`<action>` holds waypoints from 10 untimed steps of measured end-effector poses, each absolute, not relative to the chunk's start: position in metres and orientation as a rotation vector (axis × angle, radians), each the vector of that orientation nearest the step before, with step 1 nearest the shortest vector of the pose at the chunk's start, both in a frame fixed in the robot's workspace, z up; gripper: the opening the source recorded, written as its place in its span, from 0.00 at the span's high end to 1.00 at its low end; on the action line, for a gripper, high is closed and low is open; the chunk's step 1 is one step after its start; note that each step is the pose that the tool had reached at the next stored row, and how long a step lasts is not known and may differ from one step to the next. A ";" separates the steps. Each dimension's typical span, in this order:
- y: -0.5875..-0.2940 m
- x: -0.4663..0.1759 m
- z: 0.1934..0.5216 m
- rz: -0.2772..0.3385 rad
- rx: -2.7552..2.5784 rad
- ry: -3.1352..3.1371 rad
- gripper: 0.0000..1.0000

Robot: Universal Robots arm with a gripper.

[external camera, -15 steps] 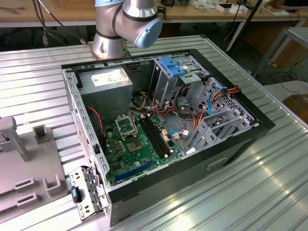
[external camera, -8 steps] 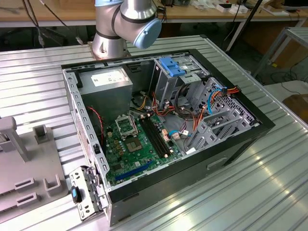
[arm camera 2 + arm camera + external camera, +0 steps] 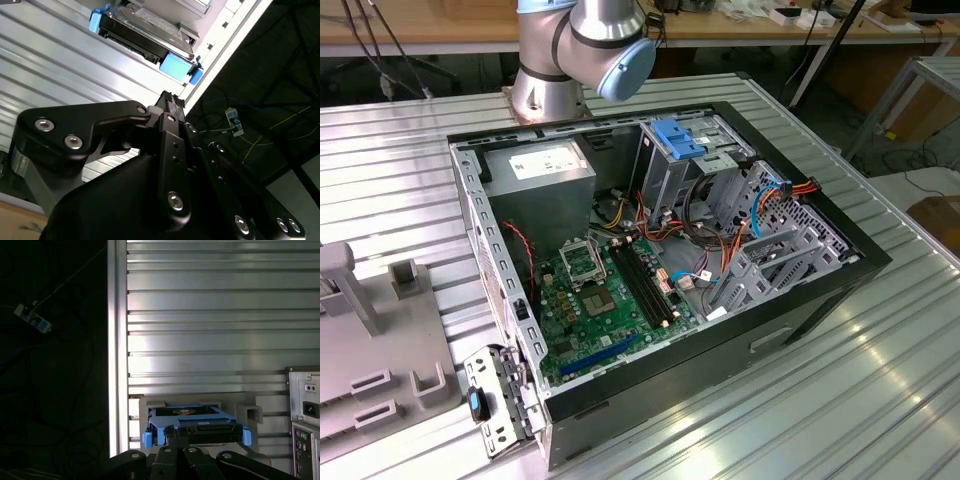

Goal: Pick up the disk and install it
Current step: 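Reach for the disk, then pick up the disk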

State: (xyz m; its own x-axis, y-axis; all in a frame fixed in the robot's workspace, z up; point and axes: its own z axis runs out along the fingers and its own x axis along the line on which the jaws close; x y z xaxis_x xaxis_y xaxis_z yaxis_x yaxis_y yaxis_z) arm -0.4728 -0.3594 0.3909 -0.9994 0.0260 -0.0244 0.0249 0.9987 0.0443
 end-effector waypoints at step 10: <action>-0.359 -0.473 0.391 0.072 -0.268 3.109 0.89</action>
State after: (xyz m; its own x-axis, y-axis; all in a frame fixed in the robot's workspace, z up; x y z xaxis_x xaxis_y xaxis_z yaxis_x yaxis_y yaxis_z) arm -0.4729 -0.3594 0.3908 -0.9850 -0.1708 -0.0245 -0.1718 0.9841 0.0443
